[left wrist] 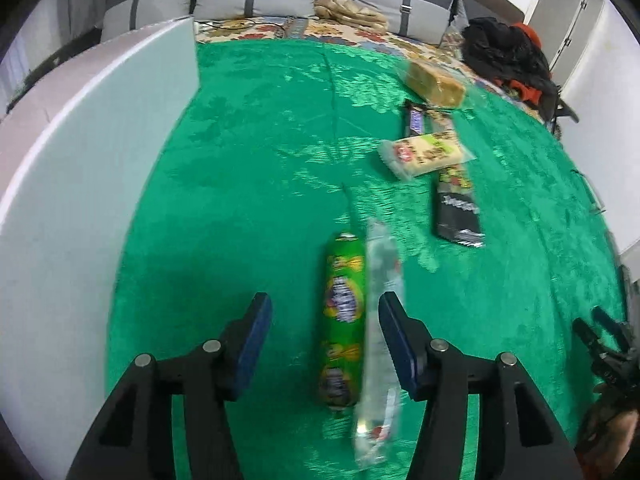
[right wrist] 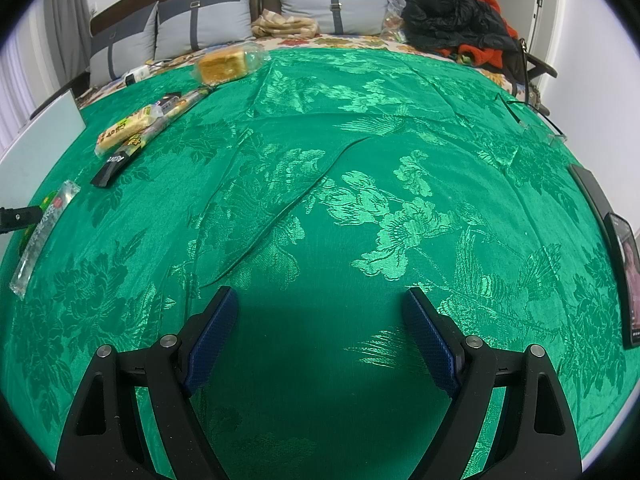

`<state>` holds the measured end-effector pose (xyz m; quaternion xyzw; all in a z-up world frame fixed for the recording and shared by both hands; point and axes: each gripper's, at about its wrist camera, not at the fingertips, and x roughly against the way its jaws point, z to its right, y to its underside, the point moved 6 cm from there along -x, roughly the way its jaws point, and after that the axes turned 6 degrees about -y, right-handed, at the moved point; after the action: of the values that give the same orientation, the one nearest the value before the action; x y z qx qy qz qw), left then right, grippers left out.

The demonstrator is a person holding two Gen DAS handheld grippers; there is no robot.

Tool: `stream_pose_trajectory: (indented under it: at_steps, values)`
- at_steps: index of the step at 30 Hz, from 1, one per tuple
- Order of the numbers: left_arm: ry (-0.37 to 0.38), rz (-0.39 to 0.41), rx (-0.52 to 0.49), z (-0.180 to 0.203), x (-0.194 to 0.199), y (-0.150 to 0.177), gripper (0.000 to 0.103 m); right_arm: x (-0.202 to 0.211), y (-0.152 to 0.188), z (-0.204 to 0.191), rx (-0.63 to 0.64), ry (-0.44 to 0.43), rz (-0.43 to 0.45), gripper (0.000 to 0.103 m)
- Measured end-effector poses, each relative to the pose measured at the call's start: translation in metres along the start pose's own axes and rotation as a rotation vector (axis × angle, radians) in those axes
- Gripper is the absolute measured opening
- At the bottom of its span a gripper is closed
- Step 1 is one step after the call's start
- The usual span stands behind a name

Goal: Organize snacks
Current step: 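Lift the green sausage with the left gripper away from the clear tube packet, then carry the green sausage toward the box with the left gripper while the right grasps the clear tube packet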

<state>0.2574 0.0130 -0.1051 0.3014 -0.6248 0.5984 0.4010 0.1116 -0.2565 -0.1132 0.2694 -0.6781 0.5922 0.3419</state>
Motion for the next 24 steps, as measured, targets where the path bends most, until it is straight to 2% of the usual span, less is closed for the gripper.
stream_pose_trajectory:
  at_steps: [3,6,7,8,11,16,24]
  values:
    - [0.001,-0.009,-0.012,-0.004,0.000,0.007,0.057,0.000,0.000,0.000,0.000,0.000,0.000,0.087]
    - [-0.041,-0.041,-0.109,0.007,-0.006,0.013,0.055,0.000,0.000,0.000,0.000,0.000,0.000,0.087]
    - [-0.067,-0.030,-0.148,0.013,-0.007,0.013,0.054,0.000,0.000,0.000,0.000,0.000,0.000,0.087]
    - [-0.060,-0.019,-0.169,0.019,-0.007,0.012,0.053,0.000,0.000,0.000,0.000,0.000,0.000,0.087]
    - [-0.042,-0.027,-0.140,0.022,-0.008,0.007,0.022,0.000,0.000,0.000,0.000,0.000,0.000,0.087]
    - [-0.041,-0.018,-0.077,0.016,-0.003,0.013,0.022,0.000,0.000,0.000,0.000,0.000,0.000,0.087]
    - [-0.022,0.033,0.030,-0.008,0.029,0.047,0.022,0.000,0.000,0.000,0.000,0.001,0.000,0.087]
